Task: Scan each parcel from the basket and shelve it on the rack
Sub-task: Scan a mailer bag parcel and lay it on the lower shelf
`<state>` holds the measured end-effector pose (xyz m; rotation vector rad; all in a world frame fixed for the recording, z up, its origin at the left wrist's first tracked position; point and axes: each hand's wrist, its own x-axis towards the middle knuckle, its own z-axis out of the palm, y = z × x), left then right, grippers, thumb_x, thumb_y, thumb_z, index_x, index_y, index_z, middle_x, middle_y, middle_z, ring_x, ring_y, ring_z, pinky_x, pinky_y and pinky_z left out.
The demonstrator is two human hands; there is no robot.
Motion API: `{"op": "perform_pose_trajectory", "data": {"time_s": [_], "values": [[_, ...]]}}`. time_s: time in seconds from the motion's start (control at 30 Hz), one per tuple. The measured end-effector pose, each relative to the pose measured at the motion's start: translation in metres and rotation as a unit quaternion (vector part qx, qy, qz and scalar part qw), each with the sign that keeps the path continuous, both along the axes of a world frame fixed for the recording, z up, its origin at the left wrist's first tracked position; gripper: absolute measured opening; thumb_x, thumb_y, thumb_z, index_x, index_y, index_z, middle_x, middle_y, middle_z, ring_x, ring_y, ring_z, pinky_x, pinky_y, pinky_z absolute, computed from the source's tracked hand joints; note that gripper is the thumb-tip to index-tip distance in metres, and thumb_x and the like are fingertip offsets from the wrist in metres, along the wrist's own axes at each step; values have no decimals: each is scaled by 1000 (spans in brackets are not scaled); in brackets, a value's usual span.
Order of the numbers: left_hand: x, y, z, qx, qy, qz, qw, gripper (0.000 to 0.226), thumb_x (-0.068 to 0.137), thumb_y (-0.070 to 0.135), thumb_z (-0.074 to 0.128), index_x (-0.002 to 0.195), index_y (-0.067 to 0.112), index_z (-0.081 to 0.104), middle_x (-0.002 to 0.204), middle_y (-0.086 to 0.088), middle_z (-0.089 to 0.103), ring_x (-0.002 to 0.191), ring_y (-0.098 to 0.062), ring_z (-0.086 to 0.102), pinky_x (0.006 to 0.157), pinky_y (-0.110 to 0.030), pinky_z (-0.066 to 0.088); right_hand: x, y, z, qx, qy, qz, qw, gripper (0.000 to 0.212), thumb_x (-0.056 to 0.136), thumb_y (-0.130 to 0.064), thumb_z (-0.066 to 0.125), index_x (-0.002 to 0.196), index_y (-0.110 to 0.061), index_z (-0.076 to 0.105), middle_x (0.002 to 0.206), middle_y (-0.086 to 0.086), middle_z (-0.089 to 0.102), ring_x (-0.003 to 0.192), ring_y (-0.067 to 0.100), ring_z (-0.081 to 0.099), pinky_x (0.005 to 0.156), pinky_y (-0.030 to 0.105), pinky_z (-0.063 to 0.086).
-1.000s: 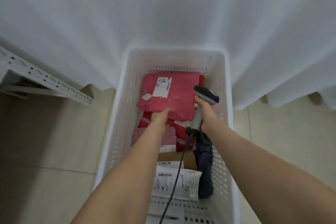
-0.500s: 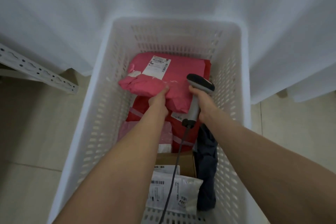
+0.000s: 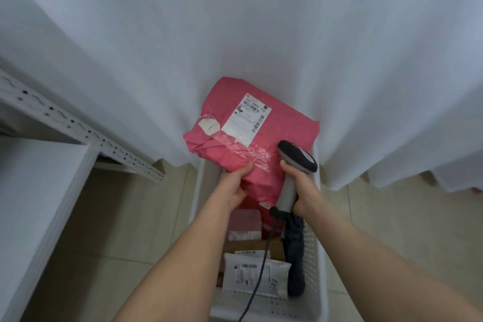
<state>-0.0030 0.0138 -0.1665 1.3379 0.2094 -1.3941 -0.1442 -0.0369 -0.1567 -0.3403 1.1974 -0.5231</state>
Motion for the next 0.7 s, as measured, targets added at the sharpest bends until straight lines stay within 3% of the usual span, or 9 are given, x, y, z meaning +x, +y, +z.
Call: {"op": "perform_pose_trajectory", "data": {"time_s": [0.1,0.27,0.37,0.4,0.47,0.53,0.63,0.7], "values": [[3,11,73,-4,-18,-30,999,31,84,1,66,114,7,62,98,-8,72,75,-19,71,57,-31,58,3,10,68,-12,4,1,1000,27,78,-10,76,105,-9,70,108,18,71,99,36,68,90,51,54],[7,27,179,1,-86,-87,992,34,85,0,65,117,9,59,80,-4,70,59,-14,68,50,-25,55,10,31,165,-55,62,0,997,21,75,7,72,90,-7,66,108,26,68,101,44,65,91,60,51],[17,35,238,-19,-80,-59,995,24,83,6,67,102,16,56,76,-3,66,48,-12,60,48,-24,51,3,43,207,-75,75,-5,994,20,76,8,70,88,-8,66,103,24,68,97,39,65,92,57,52],[25,38,256,-29,-84,-9,996,29,82,9,69,107,17,55,87,-6,65,57,-14,62,55,-28,53,-1,47,219,-82,74,-4,994,21,76,8,69,91,-6,66,102,23,67,97,38,64,93,56,51],[46,44,289,-45,-113,112,986,69,79,12,75,138,18,38,117,-12,58,93,-26,64,76,-39,55,-10,55,240,-98,69,0,993,22,77,10,67,93,-5,67,102,21,66,101,38,62,96,57,50],[64,54,320,-31,-225,116,967,101,77,17,79,152,27,12,133,-10,48,111,-30,57,86,-42,52,-20,66,259,-114,62,13,991,23,77,11,66,90,-7,66,104,21,65,104,39,61,97,57,49],[67,73,354,33,-438,-44,897,98,75,28,80,152,28,19,150,-10,34,128,-28,46,100,-39,45,-32,84,284,-147,52,44,987,25,77,13,65,89,-9,67,99,17,67,99,36,62,97,54,50],[56,89,372,37,-412,-124,902,75,76,32,79,139,25,41,143,-7,45,115,-24,53,88,-36,51,-38,97,300,-166,42,59,983,26,78,14,63,85,-11,67,92,12,67,93,31,61,94,49,50]]}}
